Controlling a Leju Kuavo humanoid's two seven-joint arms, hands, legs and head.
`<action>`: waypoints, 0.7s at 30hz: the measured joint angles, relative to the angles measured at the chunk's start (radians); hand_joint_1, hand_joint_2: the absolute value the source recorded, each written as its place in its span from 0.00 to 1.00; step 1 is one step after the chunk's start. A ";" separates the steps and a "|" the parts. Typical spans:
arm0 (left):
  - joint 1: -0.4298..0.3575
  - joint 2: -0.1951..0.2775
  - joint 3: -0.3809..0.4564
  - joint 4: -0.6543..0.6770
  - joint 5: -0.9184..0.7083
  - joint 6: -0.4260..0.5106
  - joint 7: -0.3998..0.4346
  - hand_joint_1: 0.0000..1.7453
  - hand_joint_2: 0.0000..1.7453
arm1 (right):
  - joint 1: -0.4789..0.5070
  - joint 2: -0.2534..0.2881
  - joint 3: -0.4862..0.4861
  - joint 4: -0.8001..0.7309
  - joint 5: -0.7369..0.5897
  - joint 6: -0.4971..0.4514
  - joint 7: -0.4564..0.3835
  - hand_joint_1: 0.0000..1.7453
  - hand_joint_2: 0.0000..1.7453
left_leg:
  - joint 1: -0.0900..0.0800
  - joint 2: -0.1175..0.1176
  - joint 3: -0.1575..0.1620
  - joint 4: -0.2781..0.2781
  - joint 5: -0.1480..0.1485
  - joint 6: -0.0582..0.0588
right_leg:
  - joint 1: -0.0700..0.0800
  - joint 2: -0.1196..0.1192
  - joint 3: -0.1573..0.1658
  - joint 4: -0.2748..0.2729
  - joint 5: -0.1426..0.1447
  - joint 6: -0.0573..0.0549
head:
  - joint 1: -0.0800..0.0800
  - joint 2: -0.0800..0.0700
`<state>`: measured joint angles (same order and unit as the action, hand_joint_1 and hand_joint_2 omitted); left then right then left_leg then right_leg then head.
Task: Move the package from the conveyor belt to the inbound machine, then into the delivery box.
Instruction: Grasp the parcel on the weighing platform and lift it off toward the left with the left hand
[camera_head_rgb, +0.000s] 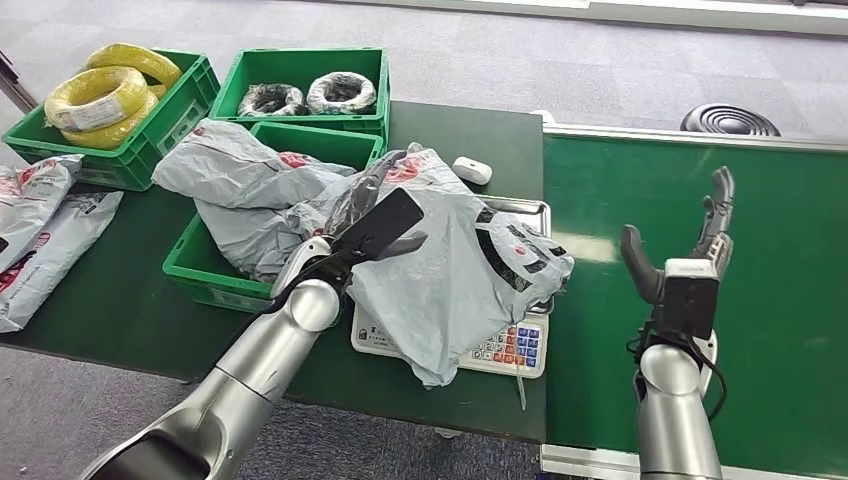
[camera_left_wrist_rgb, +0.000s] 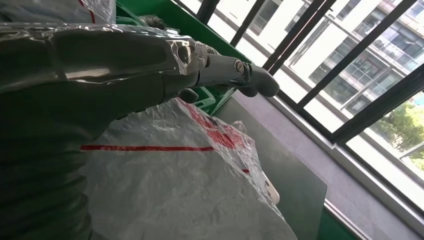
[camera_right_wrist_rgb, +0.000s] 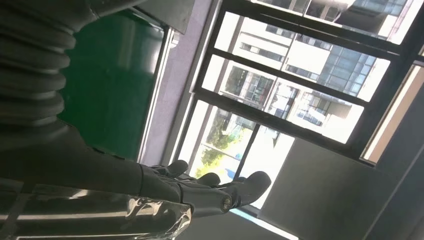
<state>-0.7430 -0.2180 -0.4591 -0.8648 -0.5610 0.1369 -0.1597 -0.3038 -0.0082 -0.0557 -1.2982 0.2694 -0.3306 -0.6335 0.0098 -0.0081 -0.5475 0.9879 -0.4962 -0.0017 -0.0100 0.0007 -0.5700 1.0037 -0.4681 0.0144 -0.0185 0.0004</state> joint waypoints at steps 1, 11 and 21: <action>-0.018 -0.007 -0.007 0.034 -0.002 0.000 0.002 0.00 1.00 | 0.030 -0.003 -0.015 -0.034 -0.002 -0.004 -0.002 0.00 1.00 | 0.000 0.001 0.000 0.000 0.000 0.000 | 0.000 0.001 -0.001 0.000 0.000 0.000 | 0.000 0.000; -0.176 -0.107 -0.216 0.287 -0.067 -0.139 0.281 1.00 1.00 | 0.260 0.067 -0.064 -0.342 0.087 -0.055 0.032 0.00 1.00 | 0.000 -0.001 -0.003 -0.001 0.001 0.000 | 0.001 -0.001 -0.003 0.000 0.000 0.000 | 0.000 0.000; -0.210 -0.127 -0.552 0.375 0.117 -0.237 0.314 1.00 1.00 | 0.380 0.134 -0.082 -0.492 0.077 -0.053 0.034 0.00 1.00 | 0.000 -0.001 -0.002 -0.001 0.001 0.000 | 0.000 -0.001 -0.002 0.000 0.000 0.000 | 0.000 0.000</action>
<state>-0.9530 -0.3452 -1.0113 -0.4902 -0.4442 -0.1004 0.1541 0.0758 0.1258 -0.1375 -1.7902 0.3467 -0.3839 -0.5999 0.0099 -0.0090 -0.5497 0.9873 -0.4952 -0.0015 -0.0098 -0.0001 -0.5724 1.0039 -0.4681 0.0143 -0.0184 0.0004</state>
